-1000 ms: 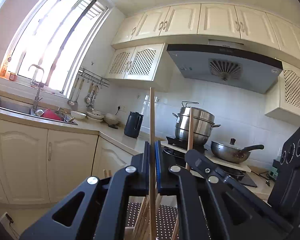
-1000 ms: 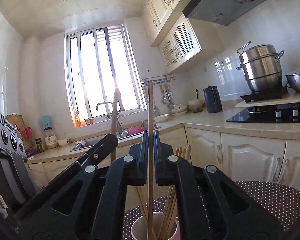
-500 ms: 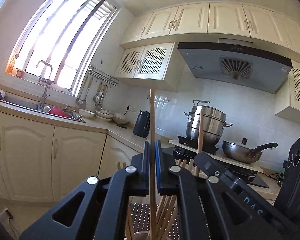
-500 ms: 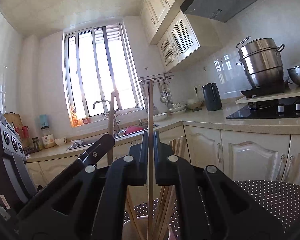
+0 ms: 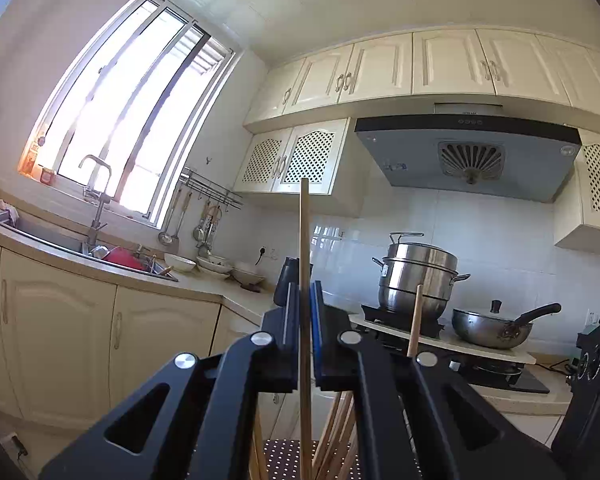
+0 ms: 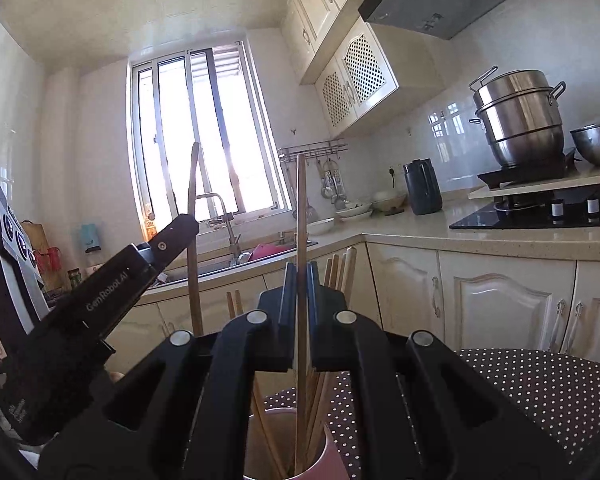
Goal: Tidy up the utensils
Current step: 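Lower the chopstick into the pink cup and open the right gripper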
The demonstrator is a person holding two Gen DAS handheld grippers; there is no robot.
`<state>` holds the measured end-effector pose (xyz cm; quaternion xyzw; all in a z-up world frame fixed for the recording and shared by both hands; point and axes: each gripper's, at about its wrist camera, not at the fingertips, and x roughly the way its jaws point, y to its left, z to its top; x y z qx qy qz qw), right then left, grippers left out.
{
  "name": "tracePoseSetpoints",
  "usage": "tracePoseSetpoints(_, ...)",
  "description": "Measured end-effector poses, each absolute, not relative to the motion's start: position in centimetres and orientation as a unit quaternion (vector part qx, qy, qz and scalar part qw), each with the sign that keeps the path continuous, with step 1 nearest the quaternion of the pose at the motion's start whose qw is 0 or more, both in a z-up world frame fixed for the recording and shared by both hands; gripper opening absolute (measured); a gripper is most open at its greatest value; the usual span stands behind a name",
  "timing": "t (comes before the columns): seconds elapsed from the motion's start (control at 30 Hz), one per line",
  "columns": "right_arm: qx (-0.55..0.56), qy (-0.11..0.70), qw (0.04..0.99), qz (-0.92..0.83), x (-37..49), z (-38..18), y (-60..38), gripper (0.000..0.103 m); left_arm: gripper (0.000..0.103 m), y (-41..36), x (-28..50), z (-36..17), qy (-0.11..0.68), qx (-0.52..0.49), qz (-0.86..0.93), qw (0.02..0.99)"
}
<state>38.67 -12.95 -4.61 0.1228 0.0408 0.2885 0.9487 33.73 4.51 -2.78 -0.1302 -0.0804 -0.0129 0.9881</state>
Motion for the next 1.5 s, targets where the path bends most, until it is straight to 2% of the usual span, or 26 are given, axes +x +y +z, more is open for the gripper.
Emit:
tracePoseSetpoints(0.6,0.12,0.076,0.943,0.301,36.4,-6.3,-13.0,0.005,0.005,4.1,32.3,-6.5,0.006,-0.095,-0.02,0.995)
tracePoseSetpoints(1.2,0.1,0.147,0.941,0.287,34.3,-8.4,-11.9,0.006,0.006,4.6,29.0,-8.7,0.089,-0.061,-0.023,0.994)
tracePoseSetpoints(1.23,0.1,0.149,0.942,0.285,34.2,-8.3,-11.9,0.006,0.007,4.7,28.8,-8.7,0.09,-0.061,-0.022,0.994)
tracePoseSetpoints(1.3,0.097,0.15,0.941,0.287,33.9,-8.1,-11.7,0.006,0.022,4.7,28.4,-8.5,0.091,-0.059,-0.021,0.994)
tracePoseSetpoints(1.33,0.095,0.149,0.942,0.285,33.6,-8.0,-11.6,0.006,0.033,4.7,28.2,-8.4,0.09,-0.056,-0.019,0.994)
tracePoseSetpoints(1.5,0.096,0.144,0.945,0.278,32.4,-7.2,-11.6,0.007,0.034,4.5,26.7,-7.5,0.081,-0.047,-0.019,0.995)
